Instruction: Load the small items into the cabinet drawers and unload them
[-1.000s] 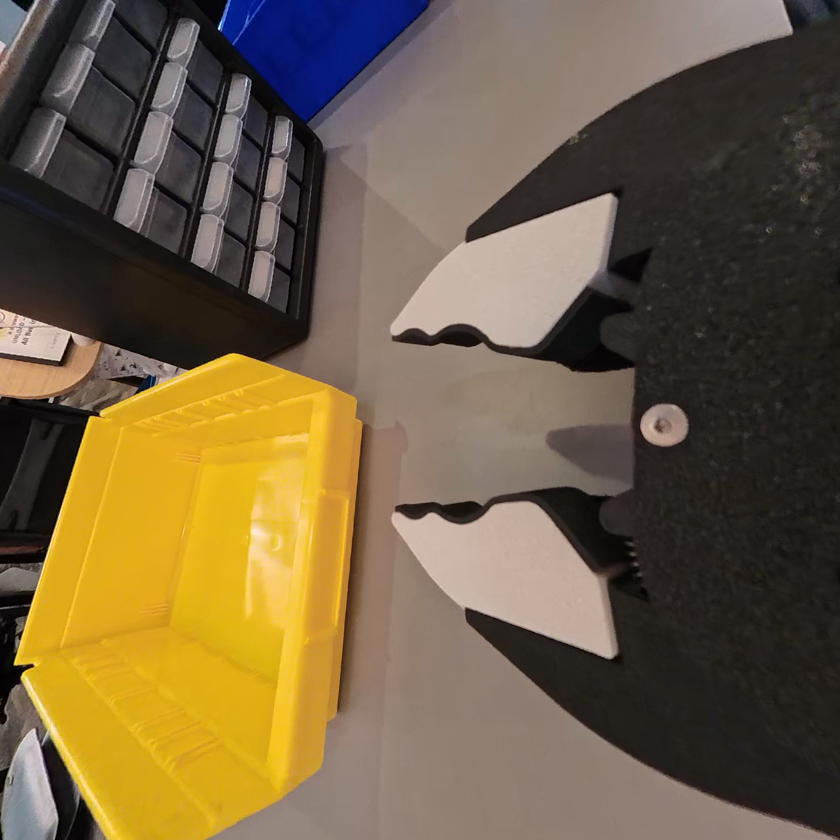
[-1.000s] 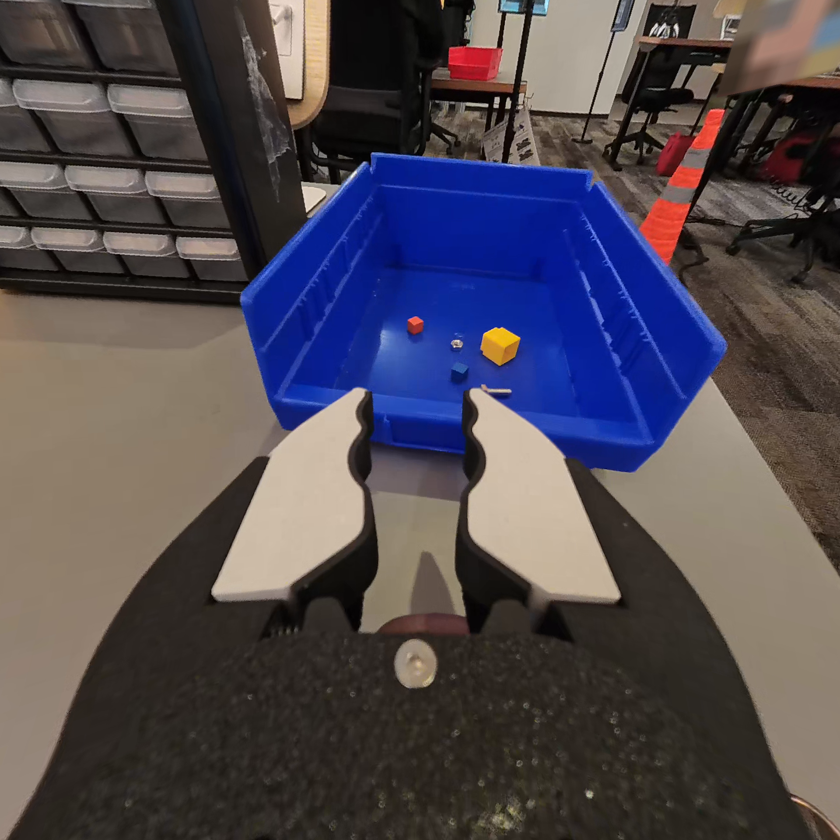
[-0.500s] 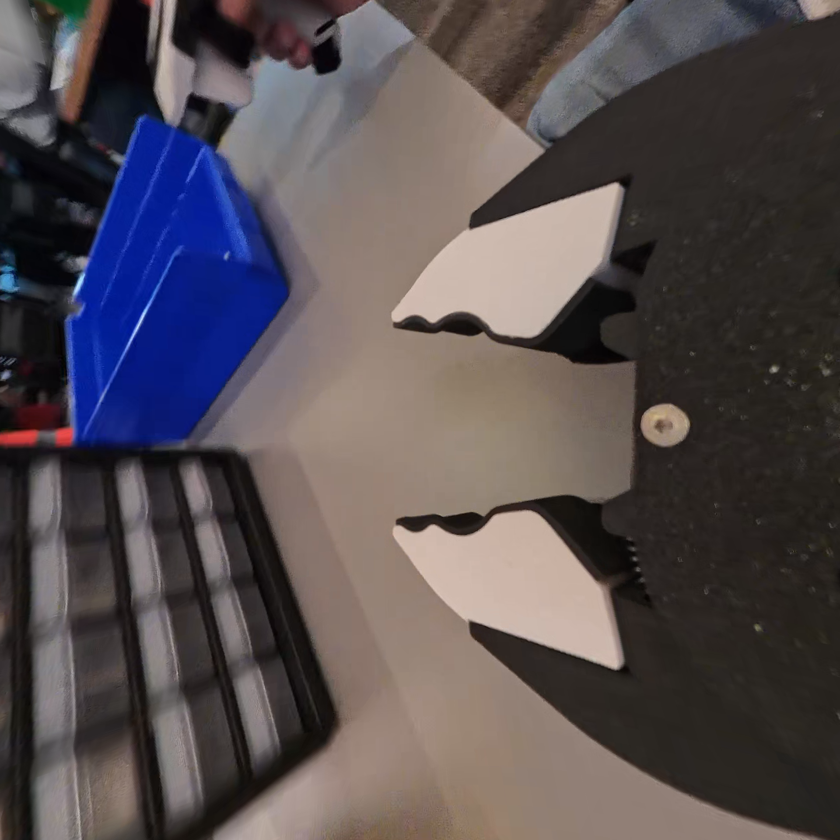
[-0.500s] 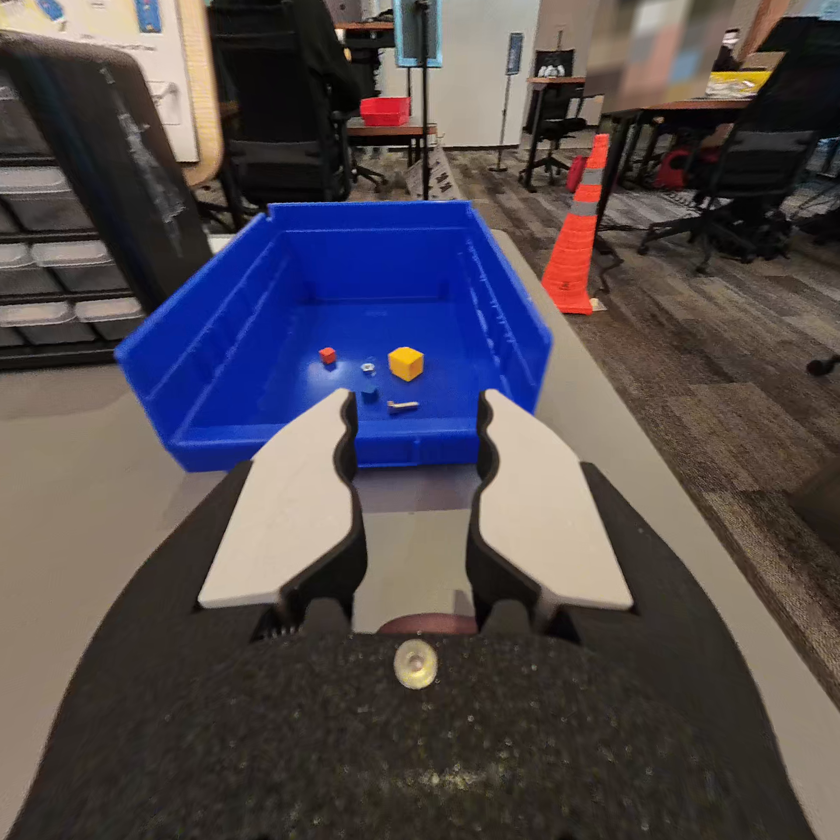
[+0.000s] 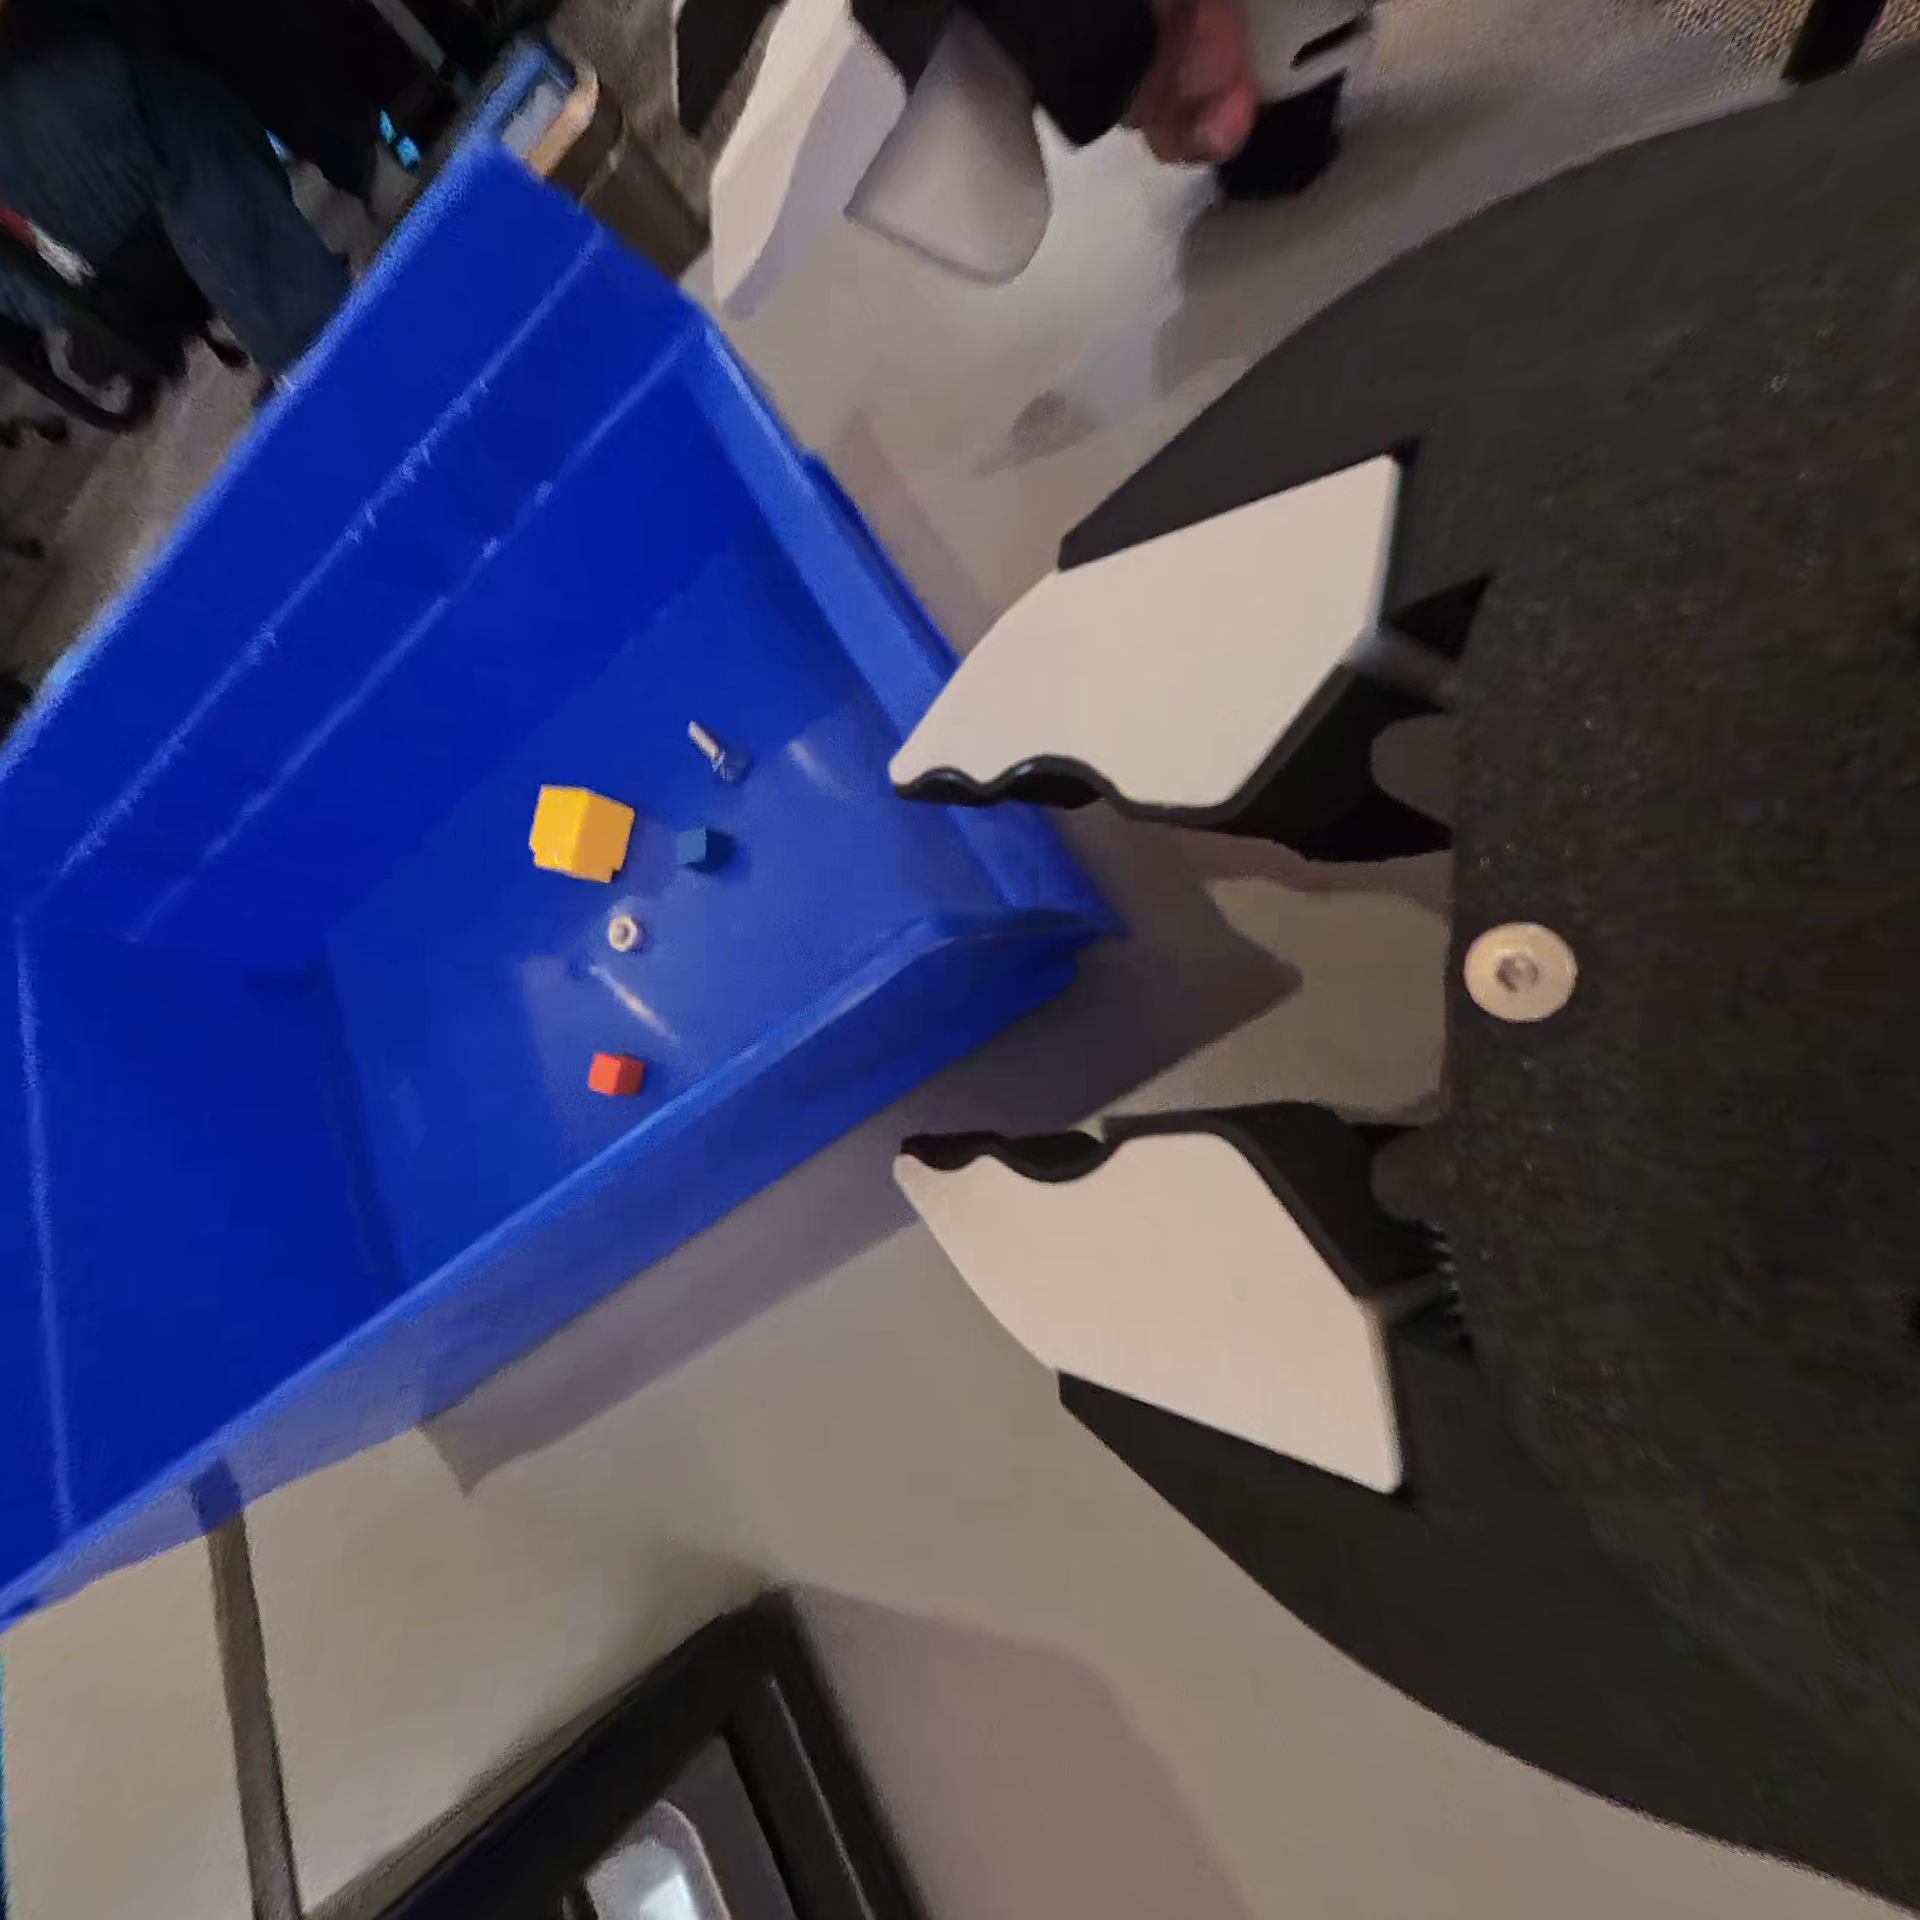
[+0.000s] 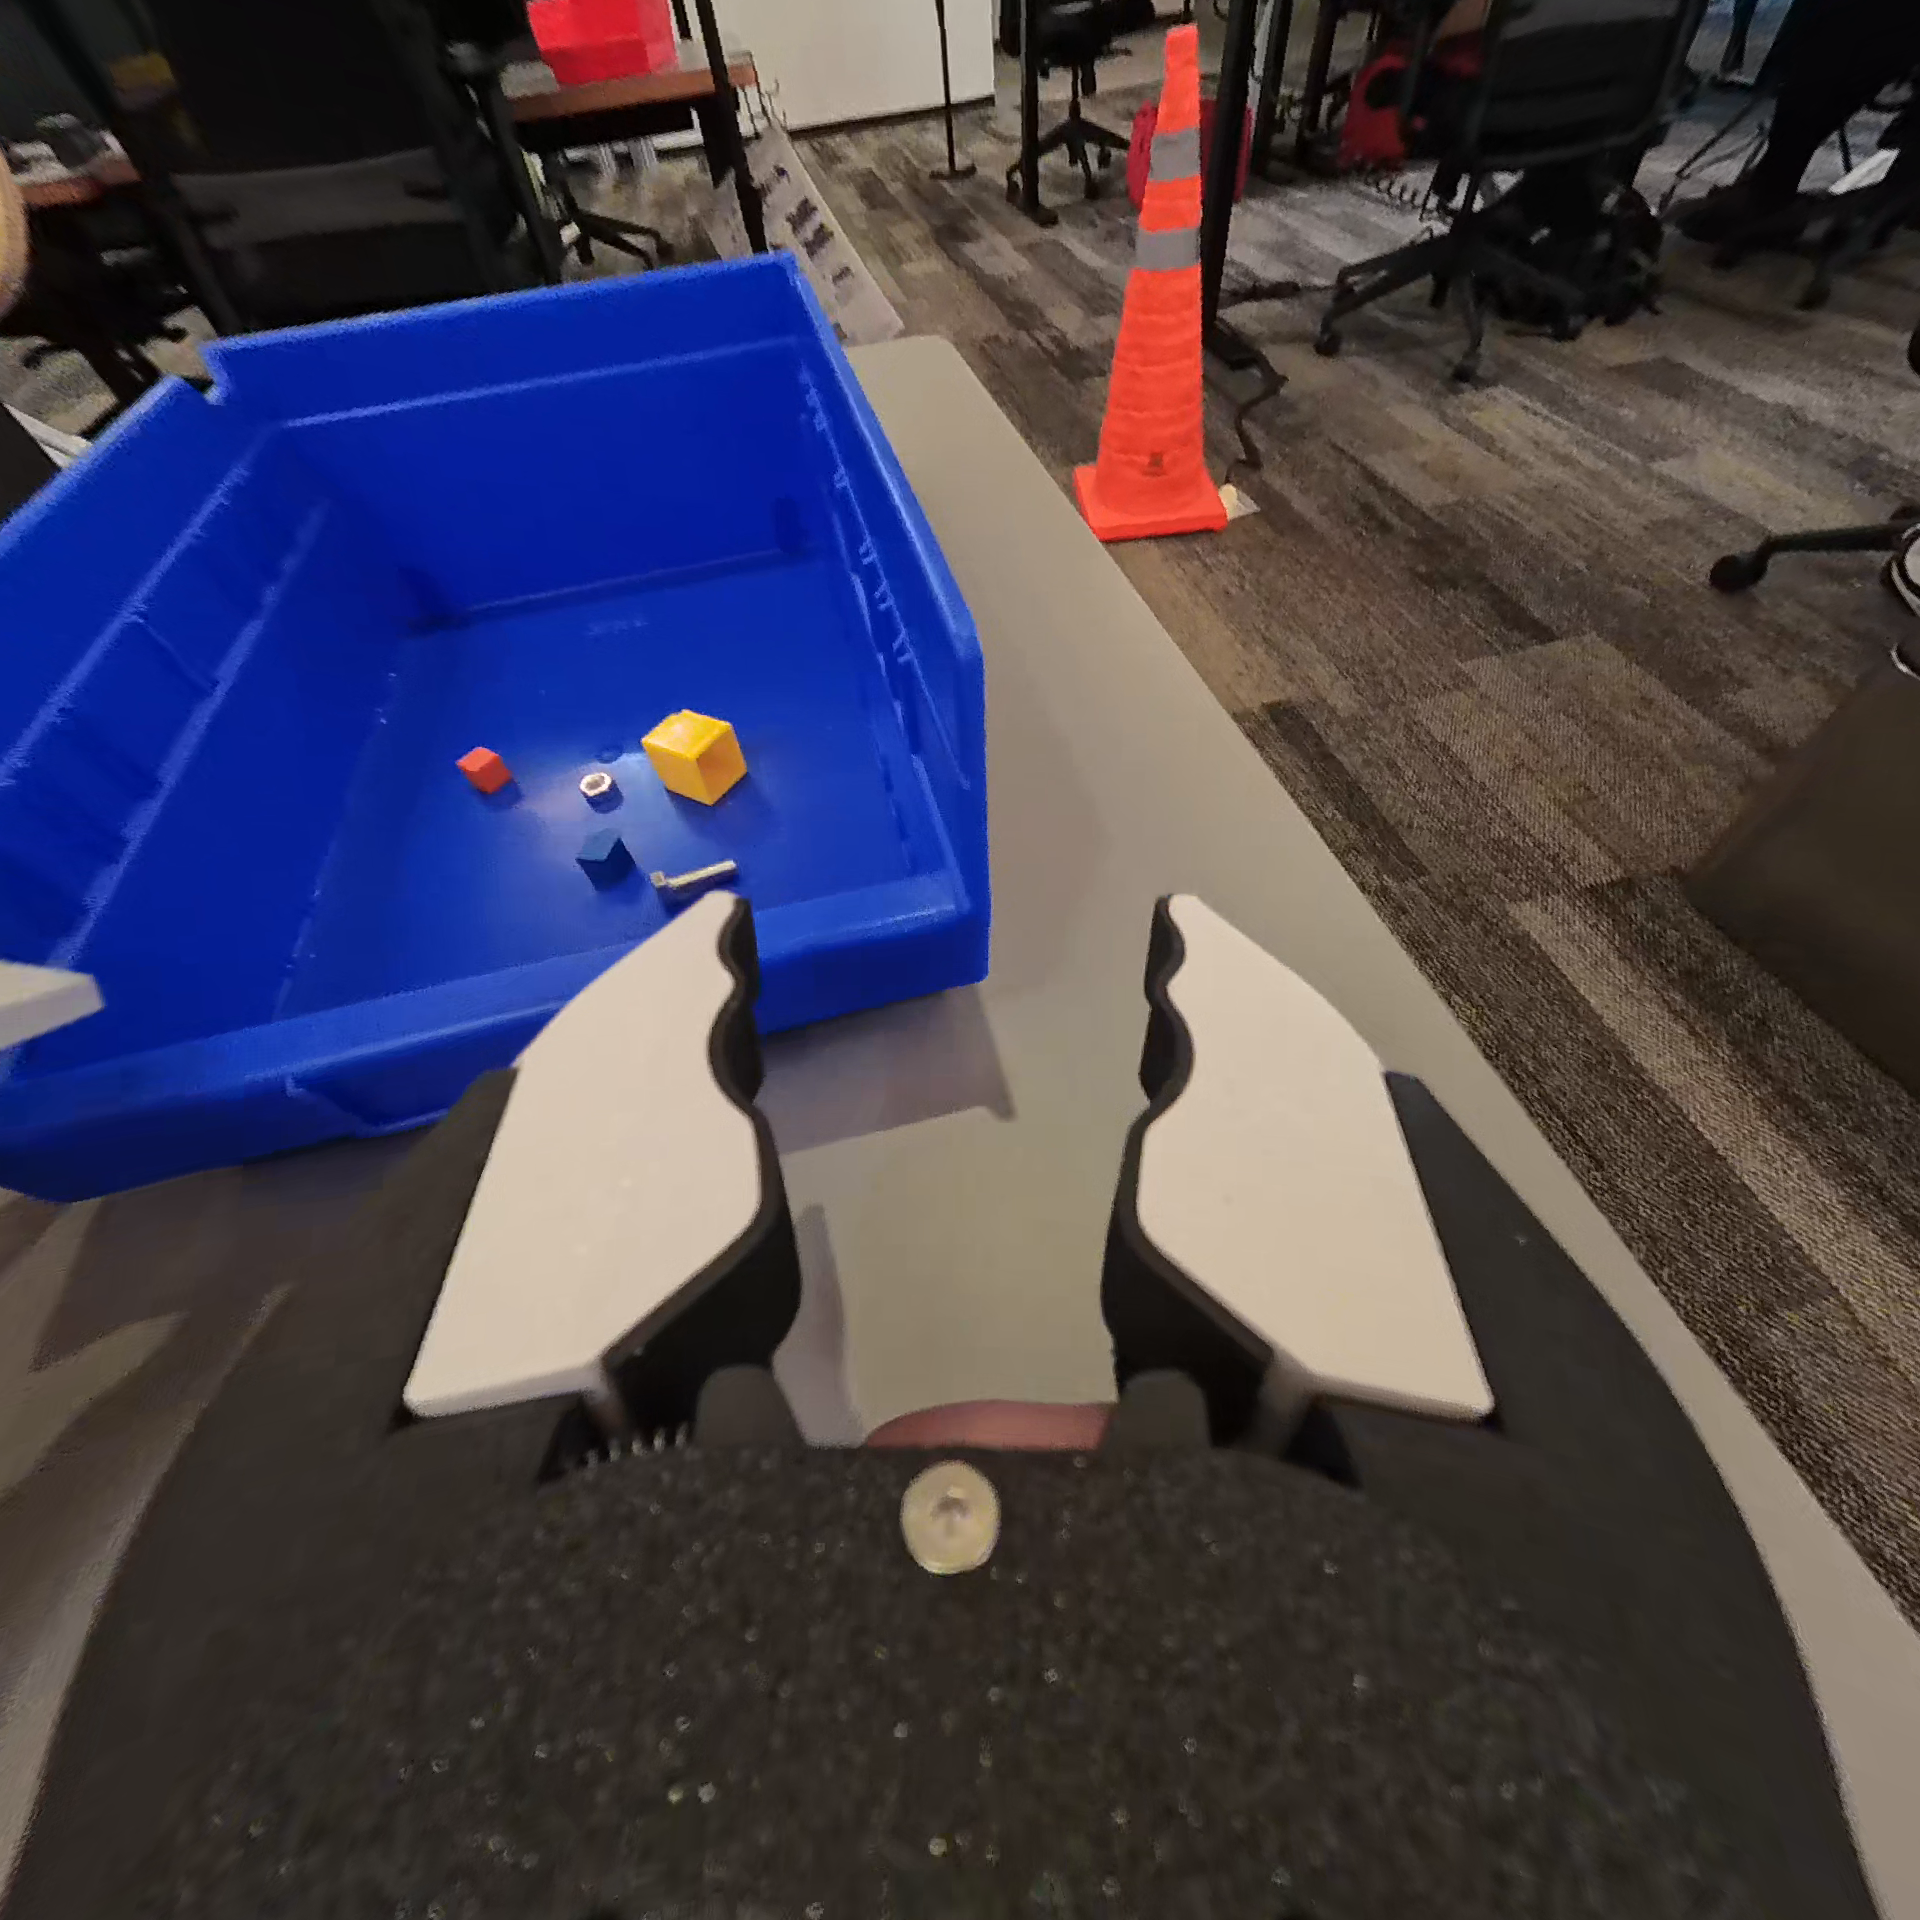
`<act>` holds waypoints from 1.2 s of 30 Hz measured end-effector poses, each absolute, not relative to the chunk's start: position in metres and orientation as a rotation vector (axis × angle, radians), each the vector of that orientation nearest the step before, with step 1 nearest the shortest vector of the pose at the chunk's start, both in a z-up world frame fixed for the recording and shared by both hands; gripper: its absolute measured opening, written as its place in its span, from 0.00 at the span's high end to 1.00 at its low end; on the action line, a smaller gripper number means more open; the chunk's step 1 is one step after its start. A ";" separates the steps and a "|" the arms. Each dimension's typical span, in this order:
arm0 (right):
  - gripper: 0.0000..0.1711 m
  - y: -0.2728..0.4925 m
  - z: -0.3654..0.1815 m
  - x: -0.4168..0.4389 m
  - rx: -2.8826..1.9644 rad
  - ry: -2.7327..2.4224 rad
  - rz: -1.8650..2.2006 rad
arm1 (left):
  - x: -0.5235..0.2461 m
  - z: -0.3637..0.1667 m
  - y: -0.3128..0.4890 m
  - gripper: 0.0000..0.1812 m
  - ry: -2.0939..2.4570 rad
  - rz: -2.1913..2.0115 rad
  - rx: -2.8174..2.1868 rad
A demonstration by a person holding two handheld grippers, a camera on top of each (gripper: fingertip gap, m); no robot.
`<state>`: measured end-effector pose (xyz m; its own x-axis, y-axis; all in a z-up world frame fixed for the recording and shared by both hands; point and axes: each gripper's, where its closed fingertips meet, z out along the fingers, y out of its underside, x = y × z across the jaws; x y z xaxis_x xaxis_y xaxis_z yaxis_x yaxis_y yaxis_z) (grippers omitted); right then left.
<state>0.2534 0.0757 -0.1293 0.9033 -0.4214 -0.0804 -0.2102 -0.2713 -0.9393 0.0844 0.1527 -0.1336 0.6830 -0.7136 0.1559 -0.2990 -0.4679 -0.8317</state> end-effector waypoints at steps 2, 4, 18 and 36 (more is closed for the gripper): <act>0.59 0.079 -0.131 0.253 -1.874 0.465 -0.231 | 0.086 -0.140 0.162 0.75 0.757 -0.584 -2.094; 0.60 0.083 -0.132 0.251 -1.884 0.450 -0.239 | 0.087 -0.139 0.163 0.86 0.737 -0.614 -2.090; 0.98 0.055 -0.118 0.182 -1.929 0.468 -0.135 | 0.019 -0.121 0.148 0.98 0.735 -0.447 -1.977; 0.97 -0.061 -0.113 -0.014 -1.923 0.327 -0.010 | -0.186 -0.116 0.004 0.98 0.704 -0.311 -1.985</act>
<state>-0.0141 -0.0605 -0.1131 0.9615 -0.2311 -0.1486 -0.2216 -0.3325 -0.9167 -0.1864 0.0041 -0.1157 0.8002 -0.5954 -0.0720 -0.3474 -0.3623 -0.8649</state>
